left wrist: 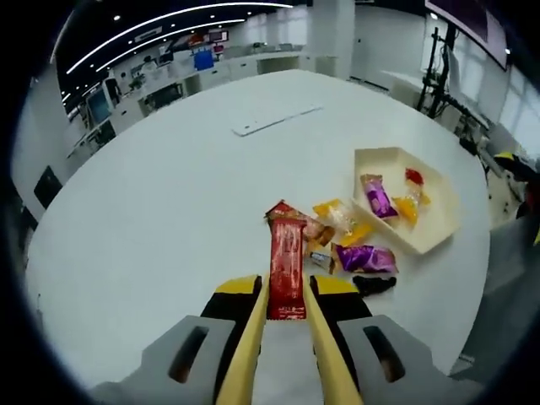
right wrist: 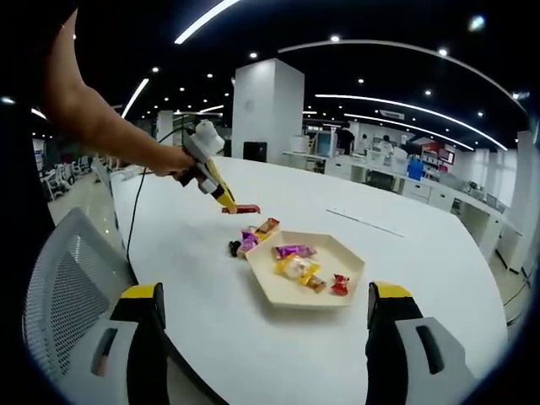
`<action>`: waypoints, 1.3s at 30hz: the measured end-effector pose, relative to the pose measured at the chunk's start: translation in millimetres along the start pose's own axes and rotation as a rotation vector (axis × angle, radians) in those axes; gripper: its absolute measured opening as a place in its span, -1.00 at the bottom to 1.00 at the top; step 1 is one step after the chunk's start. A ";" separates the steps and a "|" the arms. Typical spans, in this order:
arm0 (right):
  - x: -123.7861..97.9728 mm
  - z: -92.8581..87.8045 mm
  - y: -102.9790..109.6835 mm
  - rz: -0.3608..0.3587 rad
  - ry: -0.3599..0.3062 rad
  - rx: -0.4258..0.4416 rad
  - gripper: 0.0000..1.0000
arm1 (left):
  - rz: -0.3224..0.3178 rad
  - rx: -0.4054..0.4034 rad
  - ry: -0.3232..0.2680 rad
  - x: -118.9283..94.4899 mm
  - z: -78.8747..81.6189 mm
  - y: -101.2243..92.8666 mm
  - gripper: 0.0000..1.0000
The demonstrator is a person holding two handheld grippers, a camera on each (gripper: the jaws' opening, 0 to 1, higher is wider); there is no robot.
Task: Place the target food into the container with the food tongs after gripping and lifting it, then release it inside without dropping or visibly crushing the food.
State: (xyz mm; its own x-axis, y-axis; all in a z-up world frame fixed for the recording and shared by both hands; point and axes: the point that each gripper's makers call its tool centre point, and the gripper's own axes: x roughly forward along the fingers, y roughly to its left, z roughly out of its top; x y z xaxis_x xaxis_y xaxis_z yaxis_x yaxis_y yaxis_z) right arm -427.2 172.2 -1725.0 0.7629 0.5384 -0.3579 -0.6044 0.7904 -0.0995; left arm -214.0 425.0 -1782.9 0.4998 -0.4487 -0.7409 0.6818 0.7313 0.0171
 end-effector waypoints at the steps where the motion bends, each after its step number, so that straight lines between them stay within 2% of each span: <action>1: 0.1 -0.2 0.3 0.001 0.002 -0.002 0.97 | -0.001 0.010 0.000 -1.6 1.2 0.5 -0.63; 8: -0.5 0.7 0.4 0.002 -0.002 -0.003 0.97 | -0.019 0.046 -0.013 -11.7 10.3 1.2 -0.63; 14: -1.5 2.2 -1.8 -0.003 -0.014 0.008 0.99 | -0.056 0.082 -0.024 -17.4 21.1 -11.3 -0.63; 17: -3.5 4.7 -4.0 -0.004 -0.028 0.035 0.99 | -0.054 0.089 -0.026 -18.8 25.9 -9.8 -0.63; 22: -2.4 4.1 -1.4 -0.002 -0.023 0.014 0.99 | -0.046 0.094 -0.034 -22.7 29.9 -8.4 -0.63; 24: -2.7 4.9 -0.9 0.001 -0.027 0.018 0.99 | -0.025 0.117 -0.064 -26.6 37.9 -5.4 -0.63; 30: -2.4 5.7 -0.2 0.002 -0.030 0.015 0.99 | -0.095 0.137 -0.086 -31.0 55.5 -24.3 -0.63; 39: -3.3 6.7 -1.9 -0.005 -0.035 0.019 0.99 | -0.134 0.173 -0.109 -23.9 76.4 -51.7 -0.63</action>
State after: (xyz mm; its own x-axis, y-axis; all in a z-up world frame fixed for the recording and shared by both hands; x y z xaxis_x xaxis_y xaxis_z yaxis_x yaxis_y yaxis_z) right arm -427.1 171.0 -1717.4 0.7739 0.5438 -0.3246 -0.5961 0.7985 -0.0836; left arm -220.3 358.7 -1714.8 0.4473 -0.5951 -0.6677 0.8223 0.5672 0.0453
